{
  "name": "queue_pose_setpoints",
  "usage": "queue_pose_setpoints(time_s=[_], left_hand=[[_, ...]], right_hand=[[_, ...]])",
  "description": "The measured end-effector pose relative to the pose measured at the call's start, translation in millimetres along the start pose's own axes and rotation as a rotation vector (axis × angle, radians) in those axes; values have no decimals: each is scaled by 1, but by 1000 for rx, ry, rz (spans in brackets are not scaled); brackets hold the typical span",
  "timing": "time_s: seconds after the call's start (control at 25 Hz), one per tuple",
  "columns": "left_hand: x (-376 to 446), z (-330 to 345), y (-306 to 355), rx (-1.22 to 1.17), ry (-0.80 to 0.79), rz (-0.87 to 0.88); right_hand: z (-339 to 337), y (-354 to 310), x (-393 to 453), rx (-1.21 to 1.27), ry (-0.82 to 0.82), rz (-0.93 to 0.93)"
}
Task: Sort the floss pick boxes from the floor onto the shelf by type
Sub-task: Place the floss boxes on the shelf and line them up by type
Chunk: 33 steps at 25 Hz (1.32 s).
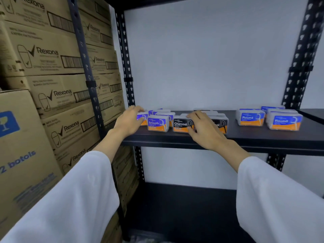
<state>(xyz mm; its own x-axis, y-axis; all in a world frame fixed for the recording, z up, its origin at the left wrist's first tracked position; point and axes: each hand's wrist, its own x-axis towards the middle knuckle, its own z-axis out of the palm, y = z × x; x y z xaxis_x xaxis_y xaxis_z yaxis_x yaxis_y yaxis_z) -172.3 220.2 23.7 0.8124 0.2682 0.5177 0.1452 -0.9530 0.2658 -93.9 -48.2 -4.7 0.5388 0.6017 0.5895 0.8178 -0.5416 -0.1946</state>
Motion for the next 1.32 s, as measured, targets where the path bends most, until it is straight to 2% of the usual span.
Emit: queue_pose_setpoints(time_s=[0.16, 0.28, 0.52, 0.72, 1.08, 1.2, 1.32], left_hand=[[-45, -2, 41, -38, -40, 29], [-86, 16, 69, -89, -118, 43], [-162, 117, 86, -173, -484, 41], [-213, 221, 76, -228, -748, -73], [-342, 431, 21, -295, -1125, -344], [-372, 465, 3, -263, -1120, -409], [-389, 492, -14, -159, -1066, -433]], right_hand=[[-20, -4, -40, 53, -83, 36], [-19, 2, -80, 75, -238, 135], [26, 38, -166, 119, -509, 346], [93, 75, -232, 197, -653, 478], [273, 136, -362, 254, -1008, 706], [325, 143, -392, 253, -1106, 731], [368, 146, -412, 240, -1114, 702]])
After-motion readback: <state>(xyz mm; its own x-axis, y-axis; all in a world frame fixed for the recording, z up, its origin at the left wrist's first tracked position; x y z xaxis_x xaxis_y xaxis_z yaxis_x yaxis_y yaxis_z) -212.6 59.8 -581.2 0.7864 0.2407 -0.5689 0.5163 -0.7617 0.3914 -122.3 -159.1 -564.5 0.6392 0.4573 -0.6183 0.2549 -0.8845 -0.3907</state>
